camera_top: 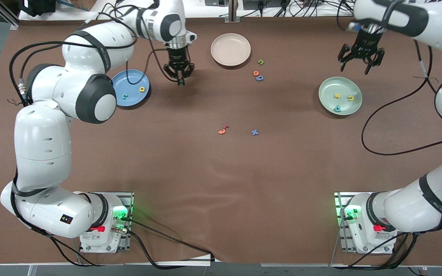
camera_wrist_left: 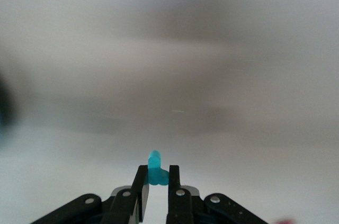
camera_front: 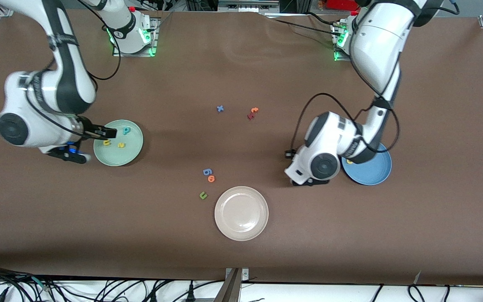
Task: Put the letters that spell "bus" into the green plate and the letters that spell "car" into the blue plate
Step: 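Drop the teal L on the blue plate while the right gripper returns to rest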
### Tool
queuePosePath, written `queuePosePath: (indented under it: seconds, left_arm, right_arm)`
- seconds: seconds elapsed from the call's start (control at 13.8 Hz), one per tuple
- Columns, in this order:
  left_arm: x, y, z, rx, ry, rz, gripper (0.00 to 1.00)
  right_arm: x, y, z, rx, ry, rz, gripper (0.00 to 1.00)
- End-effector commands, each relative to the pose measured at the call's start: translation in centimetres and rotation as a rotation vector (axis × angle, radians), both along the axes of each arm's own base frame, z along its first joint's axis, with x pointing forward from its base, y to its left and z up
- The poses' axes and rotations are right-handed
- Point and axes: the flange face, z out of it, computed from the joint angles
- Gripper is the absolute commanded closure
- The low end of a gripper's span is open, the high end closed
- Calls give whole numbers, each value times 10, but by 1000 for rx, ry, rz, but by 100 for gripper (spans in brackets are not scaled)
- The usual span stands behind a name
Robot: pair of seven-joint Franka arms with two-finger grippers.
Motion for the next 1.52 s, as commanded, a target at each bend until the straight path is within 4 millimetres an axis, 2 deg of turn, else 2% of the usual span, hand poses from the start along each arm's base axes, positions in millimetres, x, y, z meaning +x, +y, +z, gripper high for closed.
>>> queuePosePath:
  seconds: [0.0,0.22,0.29,0.44,0.58,0.73,0.8,0.87,0.94,1.23,1.31,1.45]
  left_arm:
    - [10,58,3,-14,68,-120,96]
    - [21,128,5,-56,125,-222,99]
    - [21,139,4,-68,142,-236,98]
    - [23,158,2,-45,153,-270,98]
    - [24,168,-4,-14,161,-308,98]
    - [27,193,-8,20,161,-296,96]
    - [28,198,-11,16,167,-297,72]
    - [27,199,-15,1,174,-317,34]
    - [28,200,-15,-21,179,-351,0]
    - [33,210,8,-32,151,-342,0]
    - [34,211,19,-32,132,-342,0]
    - [38,217,56,-27,78,-330,0]
  right_arm:
    - [16,-8,58,-4,-8,-1,1]
    - [27,-12,122,-7,-75,-1,1]
    - [29,-19,135,-9,-96,-7,1]
    - [18,-34,168,13,-138,-14,1]
    - [16,-32,176,8,-156,-8,1]
    - [19,-32,174,11,-174,-3,1]
    - [20,-31,172,20,-173,26,1]
    - [20,-31,172,32,-178,71,1]
    - [22,-31,172,43,-191,111,1]
    - [20,-36,169,54,-207,147,1]
    - [22,-36,168,65,-225,199,1]
    - [19,-42,168,71,-230,220,1]
